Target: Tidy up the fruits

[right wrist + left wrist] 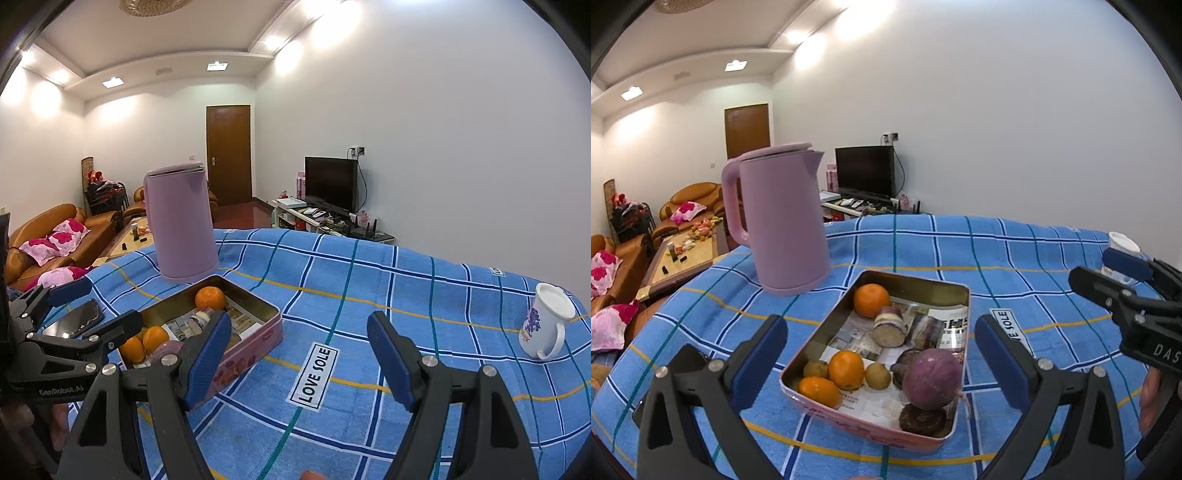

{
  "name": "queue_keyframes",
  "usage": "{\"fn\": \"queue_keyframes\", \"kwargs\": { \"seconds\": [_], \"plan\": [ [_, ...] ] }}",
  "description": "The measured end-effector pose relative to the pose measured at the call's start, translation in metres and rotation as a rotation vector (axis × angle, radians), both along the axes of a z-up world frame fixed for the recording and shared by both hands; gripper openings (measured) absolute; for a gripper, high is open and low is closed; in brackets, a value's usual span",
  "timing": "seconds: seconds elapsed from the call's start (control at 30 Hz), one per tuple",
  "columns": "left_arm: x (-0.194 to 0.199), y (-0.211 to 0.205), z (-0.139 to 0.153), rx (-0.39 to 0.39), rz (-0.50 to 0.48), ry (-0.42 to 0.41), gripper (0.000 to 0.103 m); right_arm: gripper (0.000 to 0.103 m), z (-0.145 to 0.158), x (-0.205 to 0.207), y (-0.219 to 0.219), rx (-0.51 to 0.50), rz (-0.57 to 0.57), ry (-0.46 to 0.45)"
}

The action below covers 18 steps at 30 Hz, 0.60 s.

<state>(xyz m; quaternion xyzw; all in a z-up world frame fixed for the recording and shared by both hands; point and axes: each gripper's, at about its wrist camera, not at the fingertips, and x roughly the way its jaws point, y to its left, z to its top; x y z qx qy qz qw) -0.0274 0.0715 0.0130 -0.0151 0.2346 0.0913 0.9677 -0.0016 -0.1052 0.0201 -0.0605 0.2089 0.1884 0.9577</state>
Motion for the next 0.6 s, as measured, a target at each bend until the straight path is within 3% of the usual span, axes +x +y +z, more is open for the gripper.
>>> {"fn": "queue_keyframes", "kwargs": {
  "seconds": [0.23, 0.6],
  "plan": [
    [0.003, -0.008, -0.001, -0.005, -0.036, 0.012, 0.103, 0.077, 0.0, -0.002, -0.005, -0.003, 0.0, 0.0],
    [0.002, -0.021, 0.0, 0.048, -0.047, -0.009, 0.103, 0.077, -0.002, -0.004, -0.012, -0.003, -0.007, 0.005]
  ]
}}
